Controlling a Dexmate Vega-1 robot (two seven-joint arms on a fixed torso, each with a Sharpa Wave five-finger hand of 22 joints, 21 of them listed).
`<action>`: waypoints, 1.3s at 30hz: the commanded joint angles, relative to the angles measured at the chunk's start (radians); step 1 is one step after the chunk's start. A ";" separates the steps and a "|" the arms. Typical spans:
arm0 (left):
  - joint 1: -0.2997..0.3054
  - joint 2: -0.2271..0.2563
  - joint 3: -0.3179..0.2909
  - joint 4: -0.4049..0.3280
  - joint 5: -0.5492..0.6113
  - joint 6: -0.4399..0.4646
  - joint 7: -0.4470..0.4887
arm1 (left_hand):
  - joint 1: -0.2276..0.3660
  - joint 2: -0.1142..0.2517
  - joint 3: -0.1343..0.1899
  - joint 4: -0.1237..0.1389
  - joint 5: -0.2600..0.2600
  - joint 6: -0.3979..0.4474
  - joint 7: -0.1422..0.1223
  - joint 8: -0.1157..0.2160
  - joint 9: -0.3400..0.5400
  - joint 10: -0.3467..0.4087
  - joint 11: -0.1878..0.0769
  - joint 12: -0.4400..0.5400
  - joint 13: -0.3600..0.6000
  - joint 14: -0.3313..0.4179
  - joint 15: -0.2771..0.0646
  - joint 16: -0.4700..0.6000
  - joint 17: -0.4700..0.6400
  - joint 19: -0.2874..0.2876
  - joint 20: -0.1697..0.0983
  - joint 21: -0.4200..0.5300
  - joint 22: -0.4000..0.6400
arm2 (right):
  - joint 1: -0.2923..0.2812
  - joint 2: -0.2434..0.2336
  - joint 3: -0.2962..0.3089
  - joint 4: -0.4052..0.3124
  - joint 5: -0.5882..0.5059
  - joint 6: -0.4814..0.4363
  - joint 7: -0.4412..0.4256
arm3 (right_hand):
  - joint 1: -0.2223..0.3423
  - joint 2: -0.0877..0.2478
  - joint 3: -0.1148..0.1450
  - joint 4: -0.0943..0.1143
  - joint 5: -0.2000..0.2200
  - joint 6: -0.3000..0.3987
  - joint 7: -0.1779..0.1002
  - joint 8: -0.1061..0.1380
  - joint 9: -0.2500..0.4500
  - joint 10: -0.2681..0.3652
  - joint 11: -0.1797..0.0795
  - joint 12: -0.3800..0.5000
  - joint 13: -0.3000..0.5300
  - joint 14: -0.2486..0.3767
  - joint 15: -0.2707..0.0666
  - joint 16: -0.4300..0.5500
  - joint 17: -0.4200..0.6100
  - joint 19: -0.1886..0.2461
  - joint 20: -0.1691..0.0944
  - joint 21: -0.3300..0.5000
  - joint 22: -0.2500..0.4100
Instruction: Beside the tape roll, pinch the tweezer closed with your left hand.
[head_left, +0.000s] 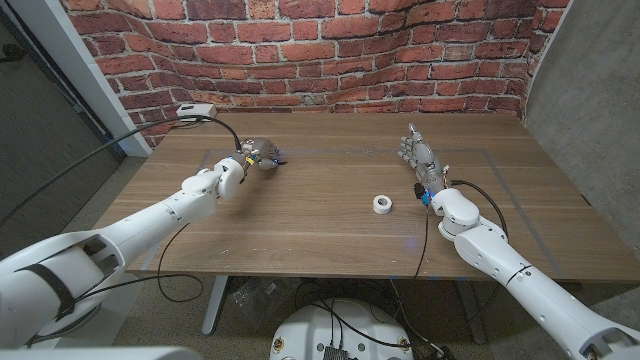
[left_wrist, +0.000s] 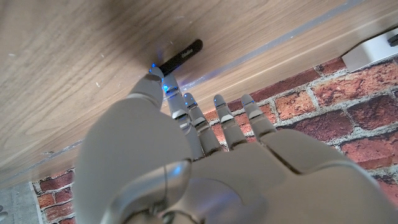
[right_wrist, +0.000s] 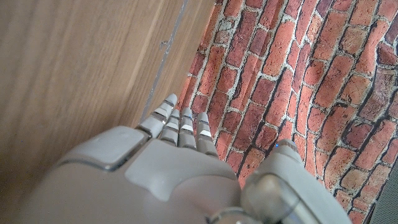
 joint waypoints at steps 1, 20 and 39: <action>0.007 -0.003 -0.011 -0.012 -0.011 0.006 0.015 | 0.011 0.003 0.007 -0.001 -0.002 0.016 0.006 -0.002 0.004 0.019 -0.006 0.002 0.002 0.014 -0.133 0.000 0.003 0.016 0.002 -0.001 0.003 | -0.009 -0.011 0.007 -0.014 0.003 -0.002 -0.001 | 0.003 0.011 0.001 -0.003 -0.002 0.012 -0.001 -0.003 0.006 0.004 0.007 0.006 0.000 0.000 0.007 0.000 0.003 -0.002 -0.001 -0.003 0.002; 0.022 0.013 -0.027 -0.067 -0.005 0.026 0.017 | 0.019 0.013 0.014 -0.002 -0.008 0.017 0.009 -0.009 0.004 0.030 -0.012 -0.002 0.002 0.022 -0.134 -0.001 0.003 0.023 0.007 -0.002 0.003 | -0.025 -0.016 0.014 -0.025 0.008 0.002 -0.002 | 0.003 0.012 0.000 -0.004 -0.002 0.013 0.000 -0.003 0.006 0.004 0.009 0.006 0.000 -0.002 0.007 0.000 0.003 -0.002 -0.001 -0.003 0.002; 0.036 0.038 -0.054 -0.115 -0.002 0.027 0.015 | 0.023 0.016 0.017 -0.002 -0.011 0.033 0.007 -0.009 0.004 0.038 -0.018 -0.005 0.002 0.031 -0.137 -0.001 0.003 0.027 0.004 -0.003 0.003 | -0.024 -0.009 0.011 -0.020 0.006 0.007 -0.007 | 0.002 0.013 -0.002 -0.005 -0.002 0.013 0.001 -0.003 0.006 0.005 0.009 0.006 0.000 -0.001 0.007 0.000 0.003 -0.002 -0.001 -0.003 0.002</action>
